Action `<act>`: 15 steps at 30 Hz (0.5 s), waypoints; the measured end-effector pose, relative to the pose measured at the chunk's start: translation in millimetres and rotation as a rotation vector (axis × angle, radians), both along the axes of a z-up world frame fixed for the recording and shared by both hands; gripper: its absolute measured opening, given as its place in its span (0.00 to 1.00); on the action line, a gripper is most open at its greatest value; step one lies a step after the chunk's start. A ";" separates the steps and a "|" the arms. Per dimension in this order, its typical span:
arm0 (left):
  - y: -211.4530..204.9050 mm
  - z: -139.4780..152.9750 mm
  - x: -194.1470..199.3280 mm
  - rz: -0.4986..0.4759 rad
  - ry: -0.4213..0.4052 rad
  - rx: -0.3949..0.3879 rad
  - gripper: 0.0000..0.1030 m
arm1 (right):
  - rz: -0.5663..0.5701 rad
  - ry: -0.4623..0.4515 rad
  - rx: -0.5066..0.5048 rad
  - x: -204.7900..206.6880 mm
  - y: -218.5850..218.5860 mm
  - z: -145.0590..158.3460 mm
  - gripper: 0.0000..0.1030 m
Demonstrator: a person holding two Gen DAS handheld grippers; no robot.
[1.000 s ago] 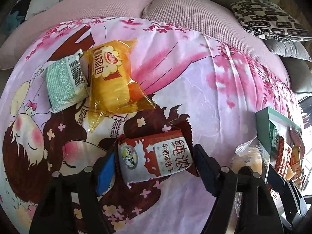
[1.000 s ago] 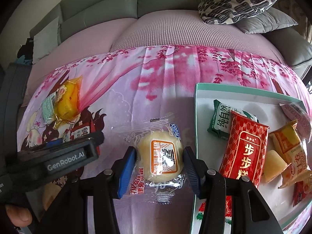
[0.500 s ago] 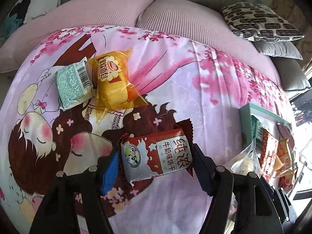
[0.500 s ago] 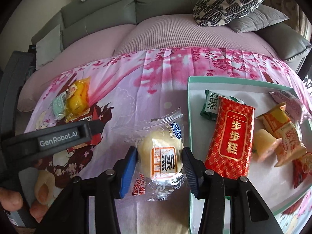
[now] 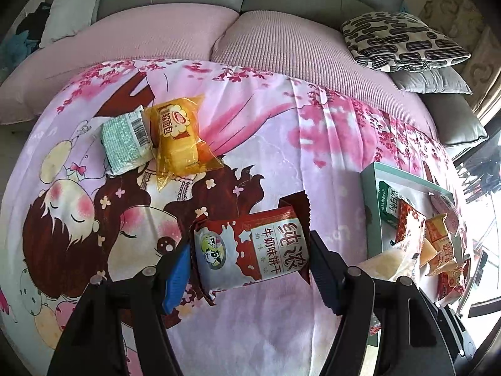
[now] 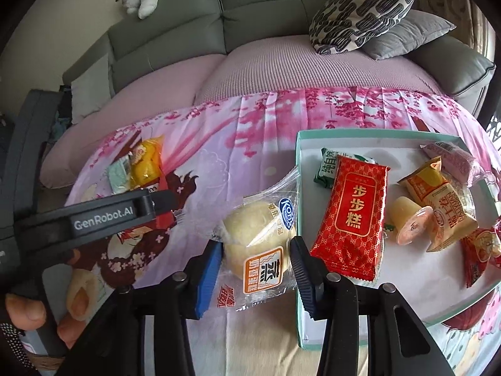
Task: Organize snacks
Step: 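Lift the biscuit pack and bun and carry both toward the tray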
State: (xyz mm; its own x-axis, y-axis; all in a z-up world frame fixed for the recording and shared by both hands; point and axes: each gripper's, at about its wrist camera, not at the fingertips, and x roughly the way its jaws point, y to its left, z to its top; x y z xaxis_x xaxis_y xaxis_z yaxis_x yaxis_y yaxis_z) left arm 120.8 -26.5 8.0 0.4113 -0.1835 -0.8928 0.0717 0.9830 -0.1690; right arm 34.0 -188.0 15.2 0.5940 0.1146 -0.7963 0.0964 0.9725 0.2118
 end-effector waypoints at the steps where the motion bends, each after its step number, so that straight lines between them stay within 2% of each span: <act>1: 0.1 0.9 -0.4 0.000 -0.002 -0.001 0.68 | 0.000 -0.005 0.004 -1.0 -0.5 1.7 0.46; 15: -1.3 9.4 -6.2 -0.008 -0.022 -0.003 0.68 | 0.005 -0.033 0.060 -7.3 -11.0 9.4 0.45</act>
